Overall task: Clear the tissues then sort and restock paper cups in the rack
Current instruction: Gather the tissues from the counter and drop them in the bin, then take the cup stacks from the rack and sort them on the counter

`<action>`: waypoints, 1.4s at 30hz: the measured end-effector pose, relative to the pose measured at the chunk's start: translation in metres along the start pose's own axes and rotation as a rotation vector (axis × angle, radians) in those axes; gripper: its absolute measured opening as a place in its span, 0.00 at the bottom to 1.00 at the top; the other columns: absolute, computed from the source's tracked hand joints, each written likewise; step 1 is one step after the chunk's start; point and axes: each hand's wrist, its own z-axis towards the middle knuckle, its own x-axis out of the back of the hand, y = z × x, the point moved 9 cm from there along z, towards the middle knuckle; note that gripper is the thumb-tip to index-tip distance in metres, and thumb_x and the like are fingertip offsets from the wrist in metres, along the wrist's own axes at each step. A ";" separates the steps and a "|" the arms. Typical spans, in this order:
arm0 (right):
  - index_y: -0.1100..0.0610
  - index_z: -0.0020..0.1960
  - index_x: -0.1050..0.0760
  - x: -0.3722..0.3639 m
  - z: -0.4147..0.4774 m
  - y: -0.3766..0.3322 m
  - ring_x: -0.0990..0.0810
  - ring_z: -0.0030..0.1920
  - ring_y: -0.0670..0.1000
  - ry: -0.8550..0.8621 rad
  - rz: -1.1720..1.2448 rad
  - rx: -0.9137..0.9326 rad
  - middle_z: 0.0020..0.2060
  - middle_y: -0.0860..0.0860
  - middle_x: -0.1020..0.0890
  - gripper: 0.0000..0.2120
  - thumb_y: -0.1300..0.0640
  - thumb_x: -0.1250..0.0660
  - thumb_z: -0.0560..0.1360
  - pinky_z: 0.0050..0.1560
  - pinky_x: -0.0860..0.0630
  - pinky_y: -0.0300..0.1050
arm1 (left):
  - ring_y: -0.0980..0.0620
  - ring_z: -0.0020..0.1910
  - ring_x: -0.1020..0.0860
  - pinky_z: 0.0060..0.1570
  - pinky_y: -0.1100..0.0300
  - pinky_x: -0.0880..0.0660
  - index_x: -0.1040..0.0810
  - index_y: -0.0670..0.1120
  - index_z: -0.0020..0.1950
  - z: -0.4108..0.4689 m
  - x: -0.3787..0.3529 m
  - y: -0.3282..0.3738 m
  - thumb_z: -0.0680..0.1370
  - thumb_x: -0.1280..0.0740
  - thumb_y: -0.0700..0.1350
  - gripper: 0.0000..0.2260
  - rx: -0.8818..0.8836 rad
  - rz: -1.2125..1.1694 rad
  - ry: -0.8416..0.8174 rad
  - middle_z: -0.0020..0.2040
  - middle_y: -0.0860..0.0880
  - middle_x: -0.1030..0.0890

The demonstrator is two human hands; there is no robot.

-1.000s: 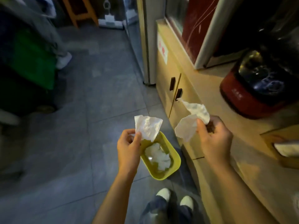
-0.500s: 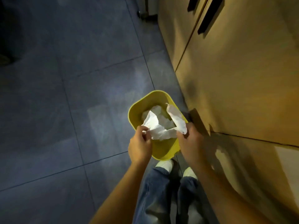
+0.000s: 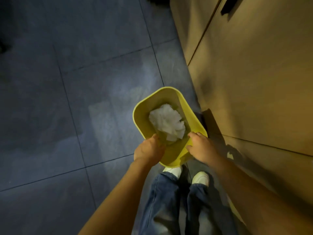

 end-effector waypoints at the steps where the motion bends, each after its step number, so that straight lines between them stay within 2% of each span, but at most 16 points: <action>1: 0.58 0.64 0.34 0.018 -0.003 -0.008 0.27 0.58 0.63 0.014 0.000 0.026 0.59 0.60 0.26 0.19 0.55 0.38 0.75 0.53 0.28 0.54 | 0.37 0.54 0.23 0.50 0.45 0.24 0.31 0.45 0.63 -0.006 0.018 0.010 0.77 0.39 0.50 0.17 -0.025 0.009 0.035 0.58 0.40 0.22; 6: 0.59 0.61 0.32 0.139 -0.036 -0.061 0.26 0.59 0.62 0.188 0.042 0.139 0.60 0.61 0.25 0.18 0.52 0.37 0.74 0.53 0.27 0.53 | 0.40 0.58 0.24 0.55 0.46 0.25 0.29 0.48 0.64 -0.056 0.125 0.073 0.76 0.38 0.52 0.17 -0.159 0.022 0.239 0.60 0.43 0.21; 12: 0.57 0.62 0.31 0.300 -0.131 -0.116 0.26 0.59 0.60 0.497 0.098 0.235 0.61 0.58 0.25 0.17 0.53 0.38 0.75 0.56 0.27 0.54 | 0.45 0.56 0.22 0.52 0.50 0.25 0.27 0.49 0.62 -0.157 0.248 0.167 0.77 0.37 0.53 0.16 -0.377 -0.068 0.482 0.56 0.46 0.19; 16: 0.56 0.61 0.30 0.382 -0.217 -0.135 0.24 0.56 0.60 0.692 0.129 0.282 0.59 0.57 0.24 0.17 0.51 0.37 0.75 0.52 0.26 0.53 | 0.48 0.52 0.21 0.48 0.52 0.25 0.27 0.49 0.61 -0.241 0.300 0.231 0.77 0.38 0.53 0.15 -0.569 -0.063 0.587 0.54 0.48 0.19; 20: 0.53 0.60 0.30 0.437 -0.307 -0.135 0.23 0.54 0.58 0.870 0.179 0.299 0.57 0.55 0.22 0.15 0.52 0.37 0.74 0.53 0.25 0.53 | 0.49 0.50 0.21 0.49 0.51 0.23 0.26 0.50 0.60 -0.324 0.326 0.289 0.76 0.37 0.54 0.15 -0.757 -0.057 0.643 0.51 0.50 0.18; 26: 0.51 0.60 0.30 0.480 -0.439 -0.103 0.23 0.51 0.52 1.133 0.146 0.263 0.54 0.50 0.22 0.14 0.50 0.38 0.75 0.50 0.26 0.50 | 0.53 0.46 0.20 0.48 0.50 0.23 0.26 0.51 0.59 -0.427 0.313 0.369 0.76 0.37 0.55 0.14 -1.060 0.044 0.593 0.48 0.52 0.18; 31: 0.50 0.59 0.30 0.486 -0.531 -0.051 0.23 0.51 0.53 1.283 0.128 0.122 0.54 0.50 0.21 0.14 0.50 0.38 0.75 0.49 0.24 0.54 | 0.58 0.43 0.20 0.43 0.55 0.22 0.25 0.54 0.56 -0.505 0.277 0.424 0.75 0.35 0.54 0.11 -1.313 0.070 0.548 0.42 0.57 0.19; 35: 0.50 0.60 0.30 0.479 -0.583 -0.009 0.23 0.51 0.52 1.318 0.145 0.008 0.55 0.50 0.21 0.14 0.49 0.38 0.76 0.48 0.24 0.53 | 0.55 0.47 0.20 0.46 0.51 0.22 0.24 0.53 0.57 -0.548 0.236 0.456 0.75 0.36 0.54 0.12 -1.471 0.125 0.470 0.46 0.54 0.17; 39: 0.51 0.59 0.29 0.461 -0.639 0.051 0.23 0.49 0.53 1.397 0.196 -0.126 0.52 0.52 0.20 0.14 0.50 0.37 0.75 0.47 0.23 0.55 | 0.57 0.43 0.20 0.43 0.53 0.21 0.25 0.55 0.57 -0.592 0.183 0.487 0.76 0.36 0.54 0.11 -1.609 0.161 0.406 0.44 0.56 0.18; 42: 0.51 0.57 0.28 0.445 -0.669 0.098 0.22 0.47 0.54 1.437 0.258 -0.213 0.49 0.52 0.19 0.12 0.50 0.36 0.74 0.46 0.23 0.55 | 0.58 0.45 0.20 0.44 0.53 0.21 0.25 0.55 0.58 -0.612 0.144 0.510 0.76 0.37 0.55 0.12 -1.670 0.147 0.323 0.45 0.56 0.17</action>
